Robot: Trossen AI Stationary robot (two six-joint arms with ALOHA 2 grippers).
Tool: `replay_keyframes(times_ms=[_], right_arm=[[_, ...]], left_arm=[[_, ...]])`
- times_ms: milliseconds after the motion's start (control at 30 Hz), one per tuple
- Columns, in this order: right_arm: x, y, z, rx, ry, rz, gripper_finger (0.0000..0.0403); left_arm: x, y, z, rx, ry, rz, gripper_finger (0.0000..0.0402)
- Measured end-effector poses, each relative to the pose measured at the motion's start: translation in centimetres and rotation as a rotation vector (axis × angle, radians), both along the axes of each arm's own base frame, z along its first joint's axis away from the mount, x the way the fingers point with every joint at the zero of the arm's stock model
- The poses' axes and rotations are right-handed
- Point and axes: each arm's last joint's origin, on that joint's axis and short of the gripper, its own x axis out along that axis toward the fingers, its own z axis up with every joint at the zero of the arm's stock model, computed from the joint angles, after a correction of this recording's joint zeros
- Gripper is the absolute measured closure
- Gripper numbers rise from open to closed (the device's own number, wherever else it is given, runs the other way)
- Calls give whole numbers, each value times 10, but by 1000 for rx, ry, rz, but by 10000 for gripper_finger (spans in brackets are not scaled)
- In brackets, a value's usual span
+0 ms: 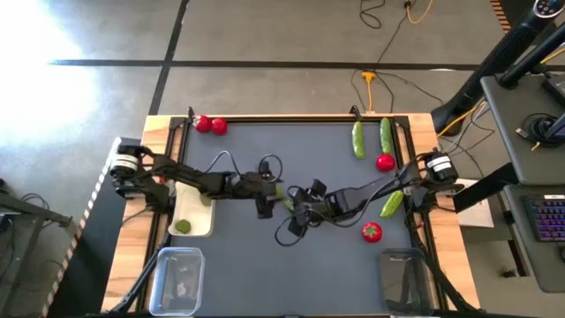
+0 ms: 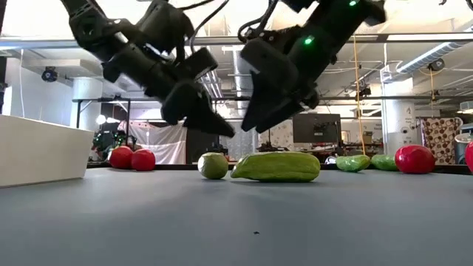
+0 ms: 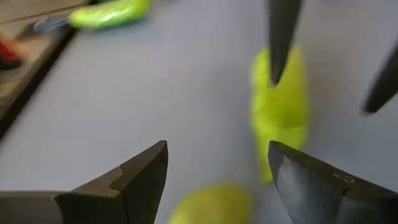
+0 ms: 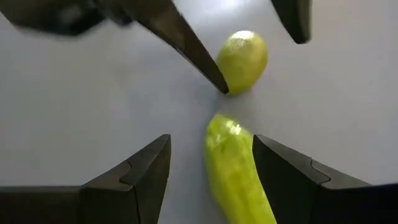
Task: Sort produce into baskets
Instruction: Put the green lime into the white bin
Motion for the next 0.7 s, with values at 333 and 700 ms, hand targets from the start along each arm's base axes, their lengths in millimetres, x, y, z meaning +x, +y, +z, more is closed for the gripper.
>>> replay_keyframes(times_ms=[333,700], right_arm=[[-12,24,-8,-87,19,-52,184],[-14,27,-11,-85,12,-60,184]], left_arm=[[-4,8,-10,-8,57,-31,143],[3,18,-47,-48,159,28,143]])
